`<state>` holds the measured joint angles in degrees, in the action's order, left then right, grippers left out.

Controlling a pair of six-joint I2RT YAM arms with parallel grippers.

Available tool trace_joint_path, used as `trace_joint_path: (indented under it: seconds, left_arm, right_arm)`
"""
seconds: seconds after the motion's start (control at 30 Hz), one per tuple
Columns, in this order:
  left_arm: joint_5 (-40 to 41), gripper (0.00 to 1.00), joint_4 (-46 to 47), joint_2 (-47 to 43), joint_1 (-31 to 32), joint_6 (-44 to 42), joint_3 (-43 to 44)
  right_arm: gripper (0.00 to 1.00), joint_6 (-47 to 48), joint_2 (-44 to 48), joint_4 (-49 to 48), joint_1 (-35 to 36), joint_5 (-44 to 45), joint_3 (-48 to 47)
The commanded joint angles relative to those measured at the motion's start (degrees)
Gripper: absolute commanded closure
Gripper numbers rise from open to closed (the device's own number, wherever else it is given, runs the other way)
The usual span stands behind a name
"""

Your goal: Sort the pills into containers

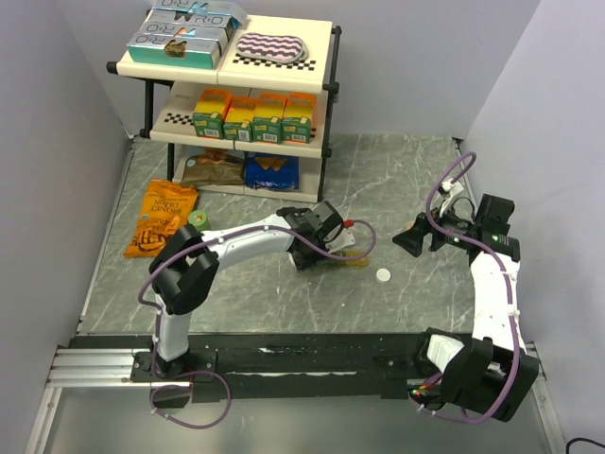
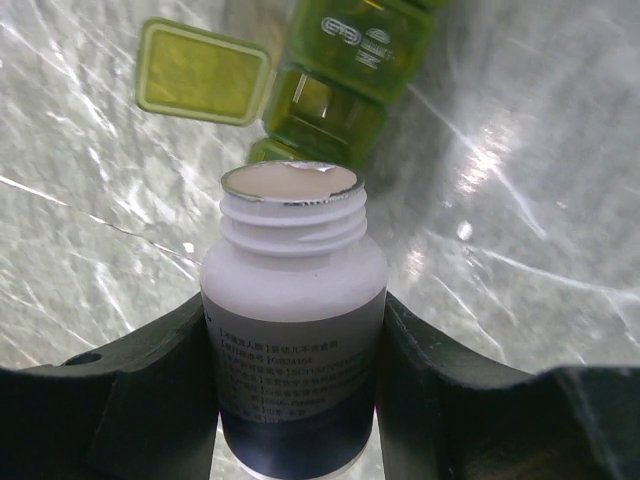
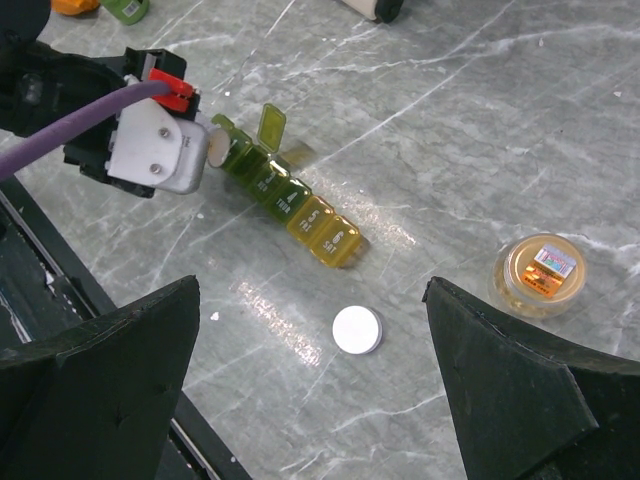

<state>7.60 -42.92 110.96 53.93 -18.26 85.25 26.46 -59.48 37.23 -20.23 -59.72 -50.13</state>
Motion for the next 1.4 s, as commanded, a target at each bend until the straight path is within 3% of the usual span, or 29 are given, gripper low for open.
trace_joint_path:
  seconds: [0.0, 0.07, 0.1, 0.2, 0.27, 0.33, 0.4, 0.43, 0.53, 0.6, 0.63, 0.67, 0.73, 0.77, 0.83, 0.87, 0.93, 0.97, 1.0, 1.03, 1.13, 1.17, 1.2, 1.23, 1.27, 1.3, 1.33, 1.37]
  left_arm:
    - [1.5, 0.99, -6.3, -0.2, 0.1, -0.5, 3.5]
    - [2.2, 0.99, -0.2, -2.6, 0.5, 0.6, -0.2]
    - [-1.1, 0.99, 6.8, -6.7, 0.5, 0.9, -2.2]
    - [-0.3, 0.99, -4.0, 0.3, 0.2, -0.7, 1.6]
    - [3.5, 0.99, 2.3, -2.9, 0.8, 1.1, -1.7]
    - [-3.5, 0.99, 7.1, -7.5, 0.6, 0.0, -3.9]
    - [-0.2, 0.99, -5.8, 0.0, 0.4, -0.5, 2.4]
    - [2.2, 0.99, -2.6, 1.0, 0.5, 0.6, 1.1]
    - [-1.5, 0.99, 4.6, -4.3, 1.0, 0.8, -2.3]
    - [-1.5, 0.99, -6.8, 2.9, 1.1, 0.2, 0.8]
    - [1.3, 0.99, -6.3, 2.7, 1.3, 0.9, 1.2]
    - [4.9, 0.99, 1.5, 0.6, 1.7, 1.5, -0.3]
    - [3.5, 0.99, 9.1, -7.3, 1.8, 1.9, -5.5]
    - [1.0, 0.99, 5.0, -7.2, 1.3, 1.2, -5.1]
    - [4.5, 0.99, -6.6, 2.0, 1.0, 1.6, 2.4]
    - [6.8, 0.99, -1.3, 1.7, 1.5, 2.2, 1.5]
    - [1.9, 0.99, 7.9, -7.1, 1.3, 1.5, -5.1]
    - [-0.9, 0.99, 7.1, -7.5, 0.5, 1.0, -4.8]
    - [-0.2, 0.99, -5.6, -0.7, 0.4, 0.8, 1.4]
    - [3.7, 0.99, -6.9, 2.2, 0.6, 1.7, 2.5]
    - [-0.5, 0.99, 3.7, -4.2, 0.6, 2.4, -3.1]
    - [-1.9, 0.99, 2.0, -4.3, 0.6, 1.8, -2.7]
    - [-1.1, 0.99, -1.2, -0.6, 0.5, 1.5, 0.4]
    - [5.4, 0.99, -4.9, 1.0, 0.6, 1.8, 1.1]
    - [8.5, 0.99, -2.3, 0.4, 1.3, 2.4, 0.4]
    - [6.5, 0.99, 2.1, -5.3, 1.4, 1.8, -2.7]
    - [-1.0, 0.99, 6.3, -8.0, 0.8, 1.5, -4.5]
    - [-1.3, 0.99, 4.2, -8.2, 0.3, 1.4, -4.0]
  right_arm:
    - [0.0, 0.2, 0.0, -0.1, -0.6, -2.6, 0.0]
    - [0.0, 0.4, -0.3, 0.3, -0.6, -2.4, -0.2]
    - [0.0, 0.4, -0.2, 0.0, -0.6, -2.2, -0.1]
    - [0.0, 0.3, 0.0, -0.3, -0.7, -2.3, 0.1]
    - [0.0, 0.3, -0.2, 0.1, -0.8, -2.2, -0.1]
    - [0.0, 0.2, 0.0, -0.6, -0.8, -2.1, 0.2]
    - [0.0, 0.3, -0.1, -0.1, -0.8, -2.3, 0.0]
    - [0.0, 0.4, -0.3, 0.0, -0.8, -2.3, -0.1]
    - [0.0, 0.2, 0.2, -0.3, -1.0, -2.0, 0.1]
    - [0.0, 0.2, 0.0, -0.2, -1.0, -2.2, 0.2]
    - [0.0, 0.3, -0.2, 0.0, -1.0, -2.3, 0.0]
    - [0.0, 0.3, -0.4, 0.2, -1.0, -2.2, -0.1]
    - [0.0, 0.3, -0.1, -0.1, -1.1, -2.0, 0.0]
    - [0.0, 0.0, 0.1, -0.4, -1.1, -2.1, 0.3]
    - [0.0, 0.3, -0.2, 0.1, -1.1, -2.2, 0.0]
    - [0.0, 0.3, -0.3, 0.1, -1.2, -2.4, -0.1]
    - [0.0, 0.3, 0.0, 0.0, -1.2, -2.2, 0.1]
    - [0.0, 0.1, 0.2, -0.2, -1.2, -2.1, 0.2]
    - [0.0, 0.0, 0.2, -0.4, -1.2, -2.2, 0.3]
    - [0.0, 0.0, 0.1, -0.1, -1.2, -2.2, 0.1]
    - [0.0, 0.3, -0.2, 0.0, -1.3, -2.1, 0.0]
    - [0.0, 0.2, -0.1, -0.1, -1.4, -2.0, 0.2]
    - [0.0, 0.2, -0.1, -0.3, -1.3, -2.2, 0.3]
    - [0.0, 0.2, -0.2, -0.1, -1.4, -2.4, 0.0]
    - [0.0, 0.3, -0.4, 0.1, -1.3, -2.4, -0.1]
    - [0.0, 0.3, -0.3, 0.1, -1.3, -2.3, -0.1]
    - [0.0, 0.2, -0.2, 0.0, -1.4, -2.1, 0.0]
    - [0.0, -0.1, -0.1, -0.4, -1.4, -2.1, 0.1]
